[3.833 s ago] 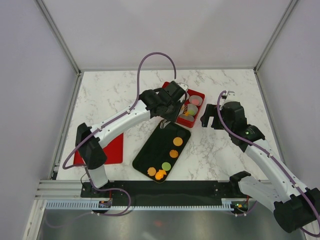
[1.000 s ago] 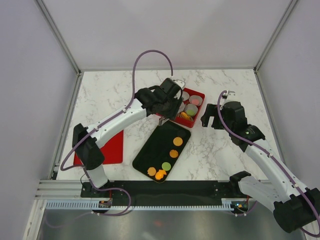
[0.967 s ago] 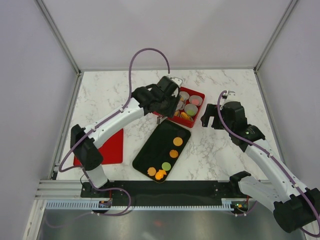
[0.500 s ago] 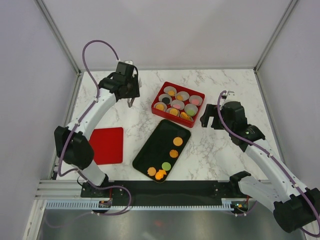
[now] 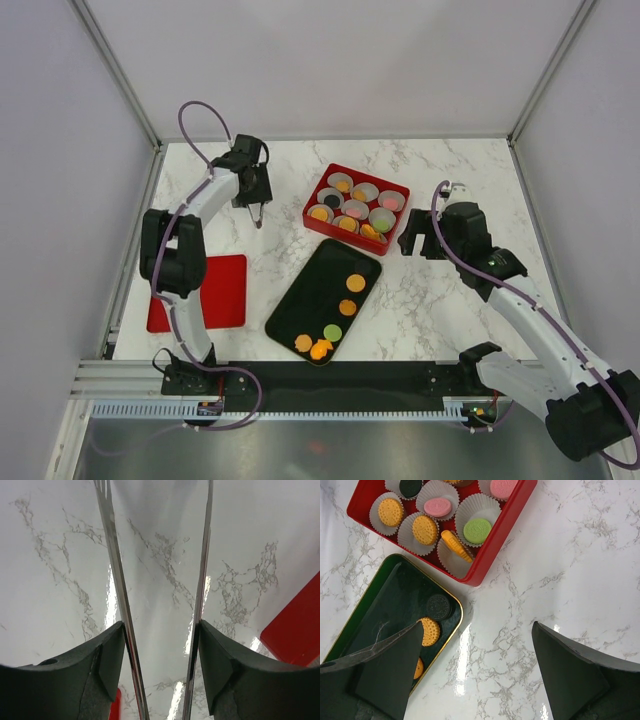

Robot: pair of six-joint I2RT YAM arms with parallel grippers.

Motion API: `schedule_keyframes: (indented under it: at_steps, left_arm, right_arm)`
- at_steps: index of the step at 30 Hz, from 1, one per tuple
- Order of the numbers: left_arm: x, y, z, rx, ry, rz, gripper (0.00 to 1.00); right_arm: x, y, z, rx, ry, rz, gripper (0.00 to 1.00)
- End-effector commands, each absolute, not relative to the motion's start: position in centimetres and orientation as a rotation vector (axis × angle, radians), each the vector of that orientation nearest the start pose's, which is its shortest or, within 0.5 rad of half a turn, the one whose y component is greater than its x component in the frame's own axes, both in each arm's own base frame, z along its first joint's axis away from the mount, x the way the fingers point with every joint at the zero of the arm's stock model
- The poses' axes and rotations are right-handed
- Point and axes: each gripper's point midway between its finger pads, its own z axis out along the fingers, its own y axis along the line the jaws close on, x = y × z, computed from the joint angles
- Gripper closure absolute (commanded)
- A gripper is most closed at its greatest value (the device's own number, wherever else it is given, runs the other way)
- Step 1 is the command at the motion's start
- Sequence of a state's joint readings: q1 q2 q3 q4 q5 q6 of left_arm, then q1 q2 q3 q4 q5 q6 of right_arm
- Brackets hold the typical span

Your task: Pack the cookies

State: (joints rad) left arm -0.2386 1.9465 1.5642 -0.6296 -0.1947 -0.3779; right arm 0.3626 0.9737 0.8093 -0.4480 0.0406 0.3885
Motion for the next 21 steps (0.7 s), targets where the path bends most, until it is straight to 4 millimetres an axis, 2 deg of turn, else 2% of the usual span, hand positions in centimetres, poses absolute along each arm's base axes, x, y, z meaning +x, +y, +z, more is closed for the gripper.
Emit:
schedule_keyframes:
  at_steps: [1,11,16,21]
  left_arm:
    - [47.1,-9.7,8.3,-0.285,2.524,-0.029,0.34]
    - [46.7,-10.0,5.4,-0.270,2.597,-0.044,0.22]
    - [46.9,-9.8,6.3,-0.241,2.579,-0.036,0.08]
    - [47.2,-9.4,8.7,-0.237,2.529,-0.036,0.05]
  right_arm:
    - [29.0,12.1,18.7,0.049,2.167,0.408,0.02]
    - [29.0,12.5,19.0,0.051,2.168,0.442,0.02]
    - [28.9,12.5,19.2,0.056,2.162,0.446,0.02]
    - [28.7,12.5,19.4,0.062,2.157,0.451,0.02]
